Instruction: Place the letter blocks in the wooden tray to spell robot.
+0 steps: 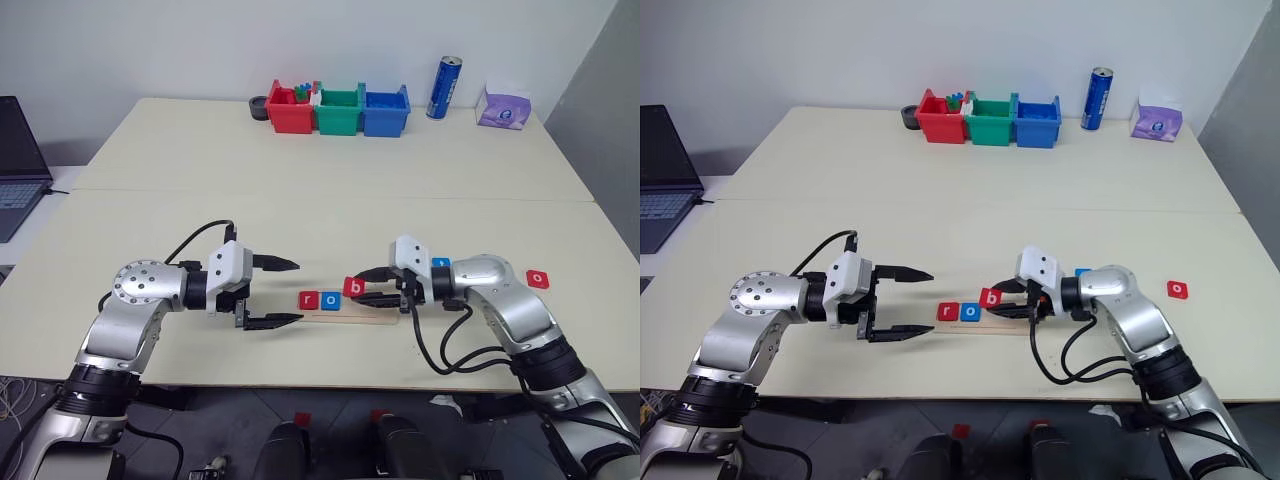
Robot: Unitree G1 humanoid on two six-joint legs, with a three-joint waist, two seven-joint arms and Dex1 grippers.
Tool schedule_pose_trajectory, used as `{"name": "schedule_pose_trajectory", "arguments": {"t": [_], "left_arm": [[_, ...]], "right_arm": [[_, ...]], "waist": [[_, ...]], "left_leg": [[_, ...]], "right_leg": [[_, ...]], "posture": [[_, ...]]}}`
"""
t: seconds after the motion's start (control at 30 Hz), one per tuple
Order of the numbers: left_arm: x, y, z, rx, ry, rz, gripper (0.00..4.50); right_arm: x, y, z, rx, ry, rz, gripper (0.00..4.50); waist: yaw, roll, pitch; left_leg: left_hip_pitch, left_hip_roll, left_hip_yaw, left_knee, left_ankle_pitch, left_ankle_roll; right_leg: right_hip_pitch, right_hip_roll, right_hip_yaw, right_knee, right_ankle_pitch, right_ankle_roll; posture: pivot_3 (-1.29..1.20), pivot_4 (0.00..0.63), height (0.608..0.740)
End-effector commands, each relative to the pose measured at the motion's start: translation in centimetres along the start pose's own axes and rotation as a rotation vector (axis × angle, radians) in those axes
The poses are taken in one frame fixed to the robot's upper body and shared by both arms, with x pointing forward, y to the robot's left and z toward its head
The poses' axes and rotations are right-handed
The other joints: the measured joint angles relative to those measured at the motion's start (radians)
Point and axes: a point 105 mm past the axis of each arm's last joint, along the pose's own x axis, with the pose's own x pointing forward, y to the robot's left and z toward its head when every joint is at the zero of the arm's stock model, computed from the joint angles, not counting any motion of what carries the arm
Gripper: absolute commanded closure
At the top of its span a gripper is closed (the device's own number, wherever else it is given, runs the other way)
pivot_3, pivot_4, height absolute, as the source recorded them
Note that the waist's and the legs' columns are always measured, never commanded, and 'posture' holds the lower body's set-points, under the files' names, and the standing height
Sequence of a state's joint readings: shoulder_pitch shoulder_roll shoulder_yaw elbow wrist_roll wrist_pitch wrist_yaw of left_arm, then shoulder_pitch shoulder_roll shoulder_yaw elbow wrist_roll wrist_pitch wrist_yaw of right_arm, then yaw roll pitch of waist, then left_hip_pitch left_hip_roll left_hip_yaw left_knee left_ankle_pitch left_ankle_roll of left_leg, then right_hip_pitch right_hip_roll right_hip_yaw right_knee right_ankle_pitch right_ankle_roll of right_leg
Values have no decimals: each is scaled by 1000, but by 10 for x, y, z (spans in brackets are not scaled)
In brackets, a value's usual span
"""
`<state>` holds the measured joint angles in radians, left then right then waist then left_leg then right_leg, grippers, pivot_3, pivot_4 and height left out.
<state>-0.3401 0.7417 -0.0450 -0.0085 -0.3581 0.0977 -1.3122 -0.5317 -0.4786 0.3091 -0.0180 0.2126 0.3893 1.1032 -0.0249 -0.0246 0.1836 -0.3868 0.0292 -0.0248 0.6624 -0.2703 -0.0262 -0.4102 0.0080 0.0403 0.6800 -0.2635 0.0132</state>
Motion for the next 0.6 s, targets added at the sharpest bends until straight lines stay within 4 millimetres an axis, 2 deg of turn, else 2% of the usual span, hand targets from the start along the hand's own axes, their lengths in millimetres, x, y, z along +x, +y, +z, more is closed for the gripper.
{"name": "schedule_pose_trajectory", "arguments": {"t": [0.03,0.3,0.6], "left_arm": [[-7,4,12,54,-17,25,0],[-6,-4,10,47,-12,22,0],[-3,4,11,55,-12,50,0]], "right_arm": [[6,1,3,-52,3,21,3040],[12,-2,-15,-65,41,31,3040],[16,-13,-18,-86,47,12,3040]], "waist": [[-1,0,0],[-5,0,0],[-4,0,0]], "left_leg": [[0,0,0,0,0,0],[0,0,0,0,0,0],[0,0,0,0,0,0]], "right_leg": [[0,0,0,0,0,0],[0,1,0,0,1,-2],[0,1,0,1,1,-2]], "posture": [[0,150,740],[0,150,740],[0,150,740]]}}
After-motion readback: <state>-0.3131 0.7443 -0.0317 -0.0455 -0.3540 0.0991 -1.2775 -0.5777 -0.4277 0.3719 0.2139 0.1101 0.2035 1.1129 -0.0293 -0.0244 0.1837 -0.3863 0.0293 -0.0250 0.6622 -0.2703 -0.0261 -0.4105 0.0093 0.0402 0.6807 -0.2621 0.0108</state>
